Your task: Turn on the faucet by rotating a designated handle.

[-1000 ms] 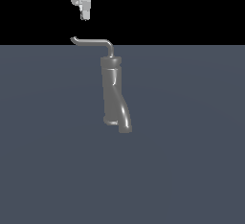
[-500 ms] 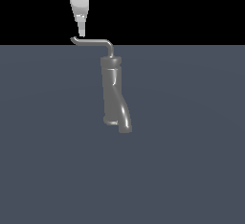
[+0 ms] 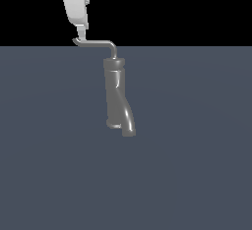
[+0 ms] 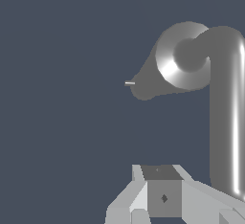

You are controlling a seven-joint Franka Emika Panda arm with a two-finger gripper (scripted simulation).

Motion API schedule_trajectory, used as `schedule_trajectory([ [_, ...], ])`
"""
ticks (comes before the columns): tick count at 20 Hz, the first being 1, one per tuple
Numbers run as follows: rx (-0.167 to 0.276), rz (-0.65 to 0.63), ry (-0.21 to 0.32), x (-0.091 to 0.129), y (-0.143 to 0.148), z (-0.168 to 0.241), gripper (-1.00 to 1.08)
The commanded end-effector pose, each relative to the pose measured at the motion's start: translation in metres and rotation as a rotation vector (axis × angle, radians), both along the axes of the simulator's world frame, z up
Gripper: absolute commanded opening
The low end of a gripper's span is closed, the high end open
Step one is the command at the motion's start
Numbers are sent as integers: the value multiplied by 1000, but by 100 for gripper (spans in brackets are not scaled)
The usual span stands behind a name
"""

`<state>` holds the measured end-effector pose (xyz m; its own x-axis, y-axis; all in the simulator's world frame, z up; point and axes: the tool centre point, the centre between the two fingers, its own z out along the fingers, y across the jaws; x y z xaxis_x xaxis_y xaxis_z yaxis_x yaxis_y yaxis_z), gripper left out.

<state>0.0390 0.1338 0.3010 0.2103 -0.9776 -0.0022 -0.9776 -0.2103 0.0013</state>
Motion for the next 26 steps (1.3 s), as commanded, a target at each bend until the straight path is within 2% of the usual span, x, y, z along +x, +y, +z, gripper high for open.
schedule_trajectory([
  [1, -2, -7, -2, 1, 0, -1, -100],
  [5, -2, -5, -1, 1, 1, -1, -100],
  [26, -2, -5, -1, -55, -7, -1, -100],
])
